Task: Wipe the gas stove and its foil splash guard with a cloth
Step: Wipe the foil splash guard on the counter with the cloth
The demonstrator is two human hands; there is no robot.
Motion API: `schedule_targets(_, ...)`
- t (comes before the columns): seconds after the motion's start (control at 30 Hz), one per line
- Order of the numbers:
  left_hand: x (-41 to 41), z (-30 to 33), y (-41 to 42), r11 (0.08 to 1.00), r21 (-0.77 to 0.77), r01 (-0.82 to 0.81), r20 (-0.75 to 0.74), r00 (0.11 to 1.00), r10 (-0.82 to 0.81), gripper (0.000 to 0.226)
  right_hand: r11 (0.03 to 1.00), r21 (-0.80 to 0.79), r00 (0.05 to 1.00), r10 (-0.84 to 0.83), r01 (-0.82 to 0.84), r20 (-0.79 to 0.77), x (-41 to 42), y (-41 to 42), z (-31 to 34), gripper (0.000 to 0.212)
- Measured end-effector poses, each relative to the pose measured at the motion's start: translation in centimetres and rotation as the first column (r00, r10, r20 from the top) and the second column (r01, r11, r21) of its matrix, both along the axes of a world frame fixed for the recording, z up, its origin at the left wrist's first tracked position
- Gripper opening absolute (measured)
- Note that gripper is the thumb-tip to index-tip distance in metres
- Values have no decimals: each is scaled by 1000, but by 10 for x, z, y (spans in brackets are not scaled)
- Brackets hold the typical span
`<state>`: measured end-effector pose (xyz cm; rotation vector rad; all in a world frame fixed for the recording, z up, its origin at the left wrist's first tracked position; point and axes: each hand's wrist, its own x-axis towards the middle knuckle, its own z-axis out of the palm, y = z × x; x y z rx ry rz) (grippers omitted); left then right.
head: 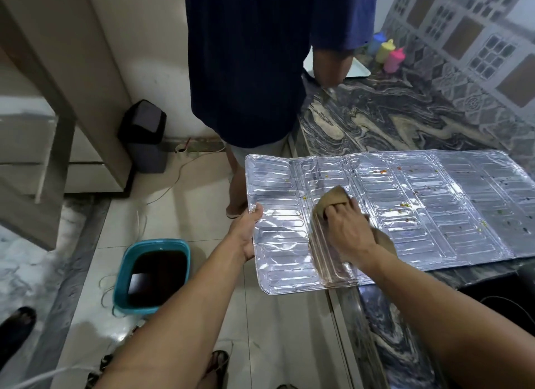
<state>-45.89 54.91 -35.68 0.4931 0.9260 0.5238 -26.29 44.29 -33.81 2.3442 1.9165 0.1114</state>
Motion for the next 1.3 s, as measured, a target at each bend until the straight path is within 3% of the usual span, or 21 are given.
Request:
schedule_targets(0.1,0,2,4,1000,-15,2,30,1000,-1,17,999,2,989,-38,39,-140,-3,16,2,29)
schedule_targets(0.17,0,5,9,1000,2,3,22,1000,-3,18,996,53,972,88,-79,-216,-13,20,4,37)
schedule_targets(0.23,1,5,15,998,59,-17,-21,1000,18,22,961,110,934,271,-252,-232,-19,18,-2,26)
schedule_targets(0.33,2,1,25,966,256,-37,-176,981,85,36,900,126,877,435,-417,-202,-14,9,-12,22)
schedule_targets(0.47,6,-5,27,946,319,-56,-181,976,118,66,957,-11,951,288,-291,-110,-6,12,-8,49)
schedule_targets(0.57,7,-9,30,944,326,-61,-150,982,116,70,997,23,992,73,-71,-106,-8,30,-4,52)
schedule_targets(0.63,7,-10,33,946,320,-58,-126,987,103,69,997,70,994,28,-20,-103,-12,42,-5,47)
schedule_targets(0.7,7,-12,36,948,316,-46,-110,990,85,68,994,78,975,89,-75,-203,-19,48,-8,34)
schedule_targets(0.8,8,-11,36,947,317,-58,-91,992,91,68,965,70,870,260,-254,-419,-38,41,-6,23)
schedule_targets(0.93,5,-12,35,964,253,-83,-48,994,98,69,896,45,864,440,-443,-246,-28,29,-2,22)
schedule_targets(1.0,4,-11,34,969,233,-80,-37,995,91,69,920,12,912,389,-391,-128,-13,33,-1,18)
schedule_targets(1.13,3,-9,37,975,212,-73,3,997,74,67,993,-25,993,114,-114,13,5,60,7,24)
schedule_targets(1.23,2,-7,40,976,211,-58,20,998,55,65,997,56,988,-47,56,-144,1,79,14,29)
schedule_targets(1.3,2,-7,42,976,213,-53,14,999,51,65,994,76,956,-53,78,-289,-9,86,18,29)
